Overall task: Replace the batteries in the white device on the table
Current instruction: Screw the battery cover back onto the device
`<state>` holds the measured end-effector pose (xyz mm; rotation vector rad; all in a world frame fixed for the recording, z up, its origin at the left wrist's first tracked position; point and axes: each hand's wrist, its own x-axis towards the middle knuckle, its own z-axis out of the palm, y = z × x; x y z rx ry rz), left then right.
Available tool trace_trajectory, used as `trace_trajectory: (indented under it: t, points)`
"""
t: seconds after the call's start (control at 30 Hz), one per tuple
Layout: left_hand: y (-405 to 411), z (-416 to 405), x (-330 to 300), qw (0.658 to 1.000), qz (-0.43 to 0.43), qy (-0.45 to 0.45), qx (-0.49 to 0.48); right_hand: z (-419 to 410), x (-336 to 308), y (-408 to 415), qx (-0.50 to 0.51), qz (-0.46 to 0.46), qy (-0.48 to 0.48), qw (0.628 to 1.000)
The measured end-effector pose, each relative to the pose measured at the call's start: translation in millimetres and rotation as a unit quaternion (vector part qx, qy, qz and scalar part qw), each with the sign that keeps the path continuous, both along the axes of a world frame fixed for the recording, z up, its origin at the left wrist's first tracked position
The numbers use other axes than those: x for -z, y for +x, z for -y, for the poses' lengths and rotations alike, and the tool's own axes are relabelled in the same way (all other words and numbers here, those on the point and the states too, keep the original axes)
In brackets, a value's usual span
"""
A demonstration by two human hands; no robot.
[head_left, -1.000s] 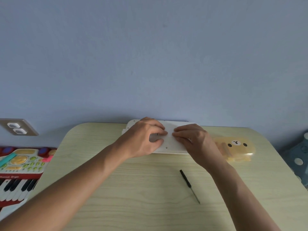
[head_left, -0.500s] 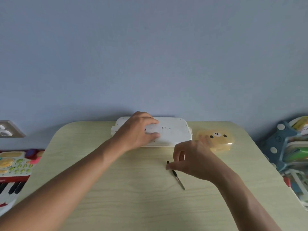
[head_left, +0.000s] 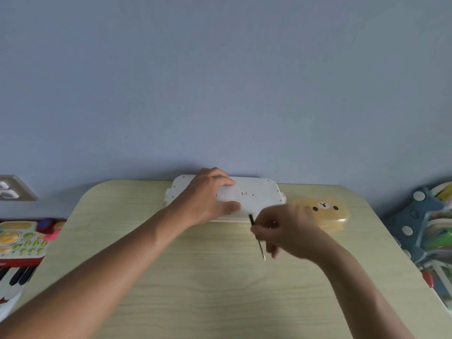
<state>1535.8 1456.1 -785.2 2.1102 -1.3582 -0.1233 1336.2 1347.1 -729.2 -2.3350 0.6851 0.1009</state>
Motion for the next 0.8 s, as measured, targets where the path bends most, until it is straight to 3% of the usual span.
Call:
trace_trajectory:
  t: [0.13, 0.3, 0.43, 0.8]
  points:
    - [0, 2, 2, 1.000, 0.004, -0.006, -0.006, 22, -14, 18, 0.090, 0.177, 0.129, 0.972]
    - [-1, 2, 1, 1.000, -0.003, -0.015, -0.011, 32, -5, 46, 0.171, 0.299, 0.125, 0.931]
    - [-3, 1, 0, 1.000, 0.002, -0.014, -0.014, 35, 12, 59, 0.193, 0.316, 0.089, 0.925]
    - [-6, 0, -6, 1.000, 0.004, -0.005, -0.019, 33, 26, 67, 0.189, 0.319, 0.100, 0.923]
